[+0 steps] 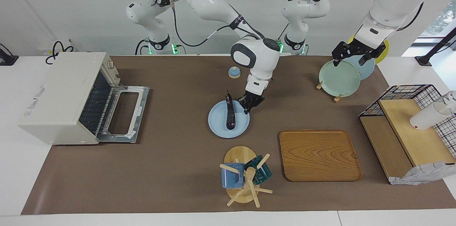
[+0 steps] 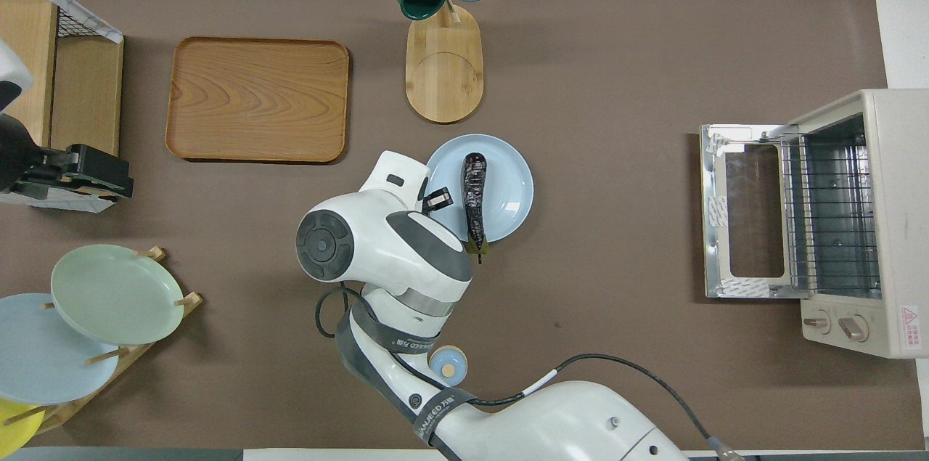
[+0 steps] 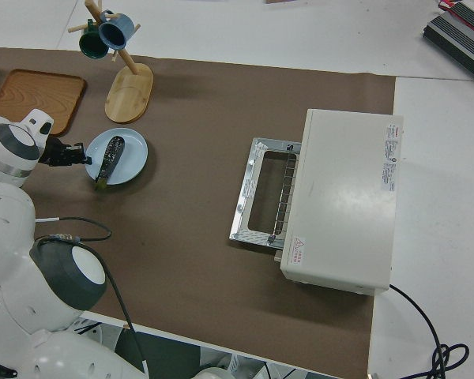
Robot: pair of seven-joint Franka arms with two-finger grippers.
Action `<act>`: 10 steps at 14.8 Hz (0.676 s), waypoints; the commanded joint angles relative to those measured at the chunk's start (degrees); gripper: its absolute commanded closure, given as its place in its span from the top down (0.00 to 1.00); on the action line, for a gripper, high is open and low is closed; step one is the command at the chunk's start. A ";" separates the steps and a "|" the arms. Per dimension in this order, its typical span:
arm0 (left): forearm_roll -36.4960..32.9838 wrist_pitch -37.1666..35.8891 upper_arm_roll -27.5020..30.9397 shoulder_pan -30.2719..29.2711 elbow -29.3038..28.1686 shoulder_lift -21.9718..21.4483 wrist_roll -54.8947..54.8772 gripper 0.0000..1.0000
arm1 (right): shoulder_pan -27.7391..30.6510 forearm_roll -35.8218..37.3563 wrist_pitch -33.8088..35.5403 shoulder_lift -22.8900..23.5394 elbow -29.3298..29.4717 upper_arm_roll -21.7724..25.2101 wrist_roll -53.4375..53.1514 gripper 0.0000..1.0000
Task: Put eggplant into oven
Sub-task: 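Grasp the eggplant on the blue plate with the right gripper, then carry the eggplant with the right gripper to the open oven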
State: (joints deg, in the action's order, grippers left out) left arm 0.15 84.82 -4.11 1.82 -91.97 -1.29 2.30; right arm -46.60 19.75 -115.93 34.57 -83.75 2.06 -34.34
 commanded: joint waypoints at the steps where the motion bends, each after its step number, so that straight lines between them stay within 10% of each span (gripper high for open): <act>1: 0.99 0.25 0.42 0.29 -0.84 -0.38 0.25 1.00 | 5.53 1.17 5.96 -4.94 -1.42 0.05 1.65 0.00; 10: 2.05 0.17 0.42 0.11 -0.84 -0.55 0.07 1.00 | 20.65 1.87 0.26 -25.95 -29.45 0.14 10.41 0.00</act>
State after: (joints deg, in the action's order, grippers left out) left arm 1.31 84.83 -4.10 1.83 -92.04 -1.29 2.30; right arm -30.29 20.35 -113.78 14.92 -106.11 2.96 -27.99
